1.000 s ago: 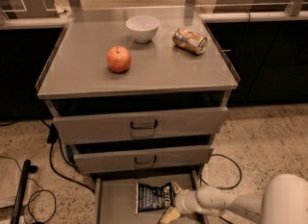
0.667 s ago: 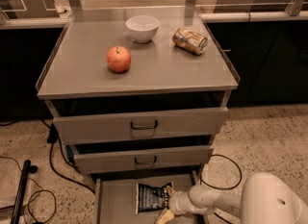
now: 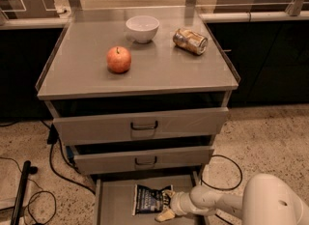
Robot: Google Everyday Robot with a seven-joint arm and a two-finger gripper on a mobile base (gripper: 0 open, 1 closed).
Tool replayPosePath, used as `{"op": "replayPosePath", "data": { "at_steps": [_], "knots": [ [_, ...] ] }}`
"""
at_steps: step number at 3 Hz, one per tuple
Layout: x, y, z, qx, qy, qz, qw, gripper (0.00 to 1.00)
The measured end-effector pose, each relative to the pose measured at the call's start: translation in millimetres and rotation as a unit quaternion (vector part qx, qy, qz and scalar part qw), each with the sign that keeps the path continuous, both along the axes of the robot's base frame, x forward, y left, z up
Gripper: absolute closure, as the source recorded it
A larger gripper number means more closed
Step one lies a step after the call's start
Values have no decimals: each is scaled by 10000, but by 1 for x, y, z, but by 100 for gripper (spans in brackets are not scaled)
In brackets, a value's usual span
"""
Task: Pick blue chip bag from bottom drawer and place on counter
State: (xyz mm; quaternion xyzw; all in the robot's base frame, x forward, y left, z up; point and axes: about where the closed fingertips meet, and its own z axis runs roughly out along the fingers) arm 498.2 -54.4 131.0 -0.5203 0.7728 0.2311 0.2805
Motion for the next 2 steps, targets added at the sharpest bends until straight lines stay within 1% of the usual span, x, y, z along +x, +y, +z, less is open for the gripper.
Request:
{"op": "replayPosePath", "data": {
  "at_steps": [2],
  "knots": [
    [0, 0, 0, 0, 0, 0, 10000, 71]
  ]
}}
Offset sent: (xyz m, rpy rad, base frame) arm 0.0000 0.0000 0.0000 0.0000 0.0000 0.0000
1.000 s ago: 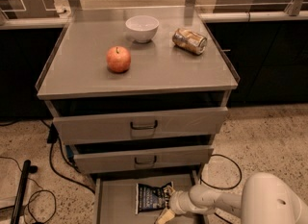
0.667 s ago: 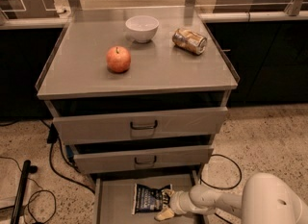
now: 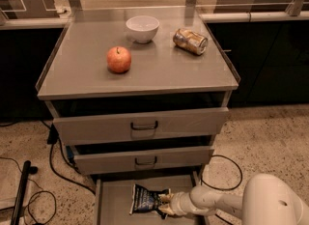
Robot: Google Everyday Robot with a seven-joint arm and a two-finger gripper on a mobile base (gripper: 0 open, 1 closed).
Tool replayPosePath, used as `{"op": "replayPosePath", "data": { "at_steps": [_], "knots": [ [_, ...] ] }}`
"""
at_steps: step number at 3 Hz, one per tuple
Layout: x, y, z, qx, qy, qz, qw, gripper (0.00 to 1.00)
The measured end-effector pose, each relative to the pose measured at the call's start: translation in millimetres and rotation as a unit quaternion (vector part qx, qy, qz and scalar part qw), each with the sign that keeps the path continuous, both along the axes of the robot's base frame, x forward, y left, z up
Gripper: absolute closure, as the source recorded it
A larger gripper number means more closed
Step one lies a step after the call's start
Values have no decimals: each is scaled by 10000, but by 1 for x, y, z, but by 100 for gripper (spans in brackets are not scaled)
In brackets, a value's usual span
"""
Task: Pick blue chip bag from bottom drawer and place on counter
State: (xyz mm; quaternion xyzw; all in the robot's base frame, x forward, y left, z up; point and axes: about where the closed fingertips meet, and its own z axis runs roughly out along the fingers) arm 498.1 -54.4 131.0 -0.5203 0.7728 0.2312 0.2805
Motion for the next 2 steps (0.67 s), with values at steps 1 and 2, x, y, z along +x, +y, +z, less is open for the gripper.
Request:
{"op": "replayPosePath", "data": {
  "at_steps": [1, 2],
  "knots": [
    [0, 0, 0, 0, 0, 0, 10000, 94],
    [0, 0, 0, 0, 0, 0, 10000, 100]
  ]
}}
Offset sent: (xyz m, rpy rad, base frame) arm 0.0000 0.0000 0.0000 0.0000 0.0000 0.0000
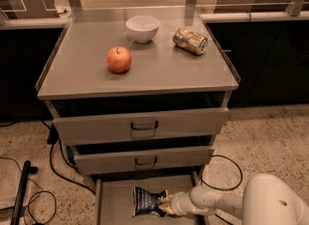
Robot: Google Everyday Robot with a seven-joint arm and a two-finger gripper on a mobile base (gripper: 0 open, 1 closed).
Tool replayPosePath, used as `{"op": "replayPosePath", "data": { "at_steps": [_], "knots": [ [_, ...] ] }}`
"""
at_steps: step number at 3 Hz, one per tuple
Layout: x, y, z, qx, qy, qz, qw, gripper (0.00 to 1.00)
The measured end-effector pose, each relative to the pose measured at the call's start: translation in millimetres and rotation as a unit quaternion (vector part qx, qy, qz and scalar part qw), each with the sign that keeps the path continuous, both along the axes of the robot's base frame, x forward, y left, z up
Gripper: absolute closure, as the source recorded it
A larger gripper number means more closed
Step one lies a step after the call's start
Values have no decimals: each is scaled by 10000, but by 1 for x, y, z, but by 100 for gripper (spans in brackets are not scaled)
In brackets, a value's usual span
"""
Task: Pick blue chip bag from bottom drawer and place on counter
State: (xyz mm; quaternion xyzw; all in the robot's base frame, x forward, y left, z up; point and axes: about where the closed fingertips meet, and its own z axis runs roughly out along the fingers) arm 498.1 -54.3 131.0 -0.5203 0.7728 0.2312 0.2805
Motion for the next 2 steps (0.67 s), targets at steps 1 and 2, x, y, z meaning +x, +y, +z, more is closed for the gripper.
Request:
{"op": "replayPosePath", "data": {
  "at_steps": [1, 2],
  "knots": [
    [-2, 2, 2, -26, 21, 116, 9999, 100],
    [-3, -7, 26, -47, -80, 255, 9996, 100]
  ]
}}
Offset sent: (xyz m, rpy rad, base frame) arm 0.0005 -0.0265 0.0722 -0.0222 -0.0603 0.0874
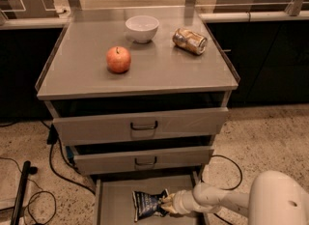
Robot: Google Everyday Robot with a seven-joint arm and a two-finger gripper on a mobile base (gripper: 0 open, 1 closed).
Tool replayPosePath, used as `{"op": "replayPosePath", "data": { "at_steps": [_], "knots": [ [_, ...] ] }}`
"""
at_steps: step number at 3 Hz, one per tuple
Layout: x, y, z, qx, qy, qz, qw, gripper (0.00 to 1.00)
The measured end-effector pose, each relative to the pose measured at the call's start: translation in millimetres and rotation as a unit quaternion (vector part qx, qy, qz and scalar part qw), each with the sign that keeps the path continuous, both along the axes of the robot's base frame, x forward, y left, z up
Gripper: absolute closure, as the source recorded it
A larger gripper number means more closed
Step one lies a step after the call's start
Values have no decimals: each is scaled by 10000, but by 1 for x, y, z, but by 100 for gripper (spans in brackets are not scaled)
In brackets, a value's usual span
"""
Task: Pick blue chip bag from bottom drawer and place on counter
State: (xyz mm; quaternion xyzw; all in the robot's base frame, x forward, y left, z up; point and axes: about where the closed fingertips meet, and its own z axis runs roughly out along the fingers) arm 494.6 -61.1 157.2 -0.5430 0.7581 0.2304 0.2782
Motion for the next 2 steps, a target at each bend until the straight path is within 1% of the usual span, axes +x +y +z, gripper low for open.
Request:
{"op": "replayPosePath", "data": {
  "at_steps": [1, 2],
  "knots": [
    [1, -13, 40, 133, -192, 95, 9997, 100],
    [2, -27, 74, 463, -314, 93, 9984, 100]
  ]
}}
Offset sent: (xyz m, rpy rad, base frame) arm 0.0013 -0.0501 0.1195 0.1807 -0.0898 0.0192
